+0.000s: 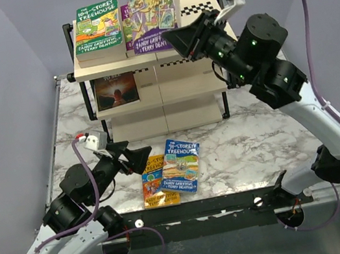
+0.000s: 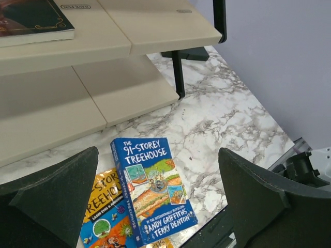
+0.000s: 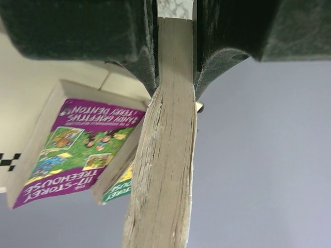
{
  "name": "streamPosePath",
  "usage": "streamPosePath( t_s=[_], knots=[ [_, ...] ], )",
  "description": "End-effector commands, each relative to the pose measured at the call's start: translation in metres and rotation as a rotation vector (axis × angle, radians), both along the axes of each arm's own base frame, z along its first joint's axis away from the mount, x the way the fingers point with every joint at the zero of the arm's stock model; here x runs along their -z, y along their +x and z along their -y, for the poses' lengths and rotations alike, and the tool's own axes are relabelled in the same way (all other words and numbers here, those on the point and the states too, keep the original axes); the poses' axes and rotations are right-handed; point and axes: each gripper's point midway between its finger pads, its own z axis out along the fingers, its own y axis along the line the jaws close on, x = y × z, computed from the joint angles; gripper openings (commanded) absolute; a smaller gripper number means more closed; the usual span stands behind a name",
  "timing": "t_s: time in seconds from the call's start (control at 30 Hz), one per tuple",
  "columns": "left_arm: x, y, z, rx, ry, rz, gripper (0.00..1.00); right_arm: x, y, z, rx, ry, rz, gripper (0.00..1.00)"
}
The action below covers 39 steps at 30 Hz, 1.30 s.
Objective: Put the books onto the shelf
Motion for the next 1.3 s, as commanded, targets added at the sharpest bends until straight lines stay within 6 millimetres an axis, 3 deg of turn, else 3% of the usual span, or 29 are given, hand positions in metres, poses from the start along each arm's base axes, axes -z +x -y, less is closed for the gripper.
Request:
streamPosePath(
  t_s=[0.0, 0.57, 1.0, 1.27],
  knots=[
    [0.006, -0.003, 0.0, 0.021, 0.023, 0.005, 0.99, -0.024, 0.005, -0.003, -0.069, 0.065, 0.012, 0.01],
    [0.003, -0.008, -0.001, 0.039, 0.006, 0.022, 0.99, -0.001, 0.079, -0.004, -0.242, 0.249, -0.324, 0.01],
    [0.001, -0.009, -0.002, 0.039, 0.0, 0.029, 0.99, 0.024, 0.098, -0.012, -0.301, 0.282, -0.458, 0.01],
    [0.0, -0.01, -0.003, 0.035, -0.006, 0.033, 0.99, 0.033, 0.108, -0.014, -0.287, 0.285, -0.488, 0.15]
  ],
)
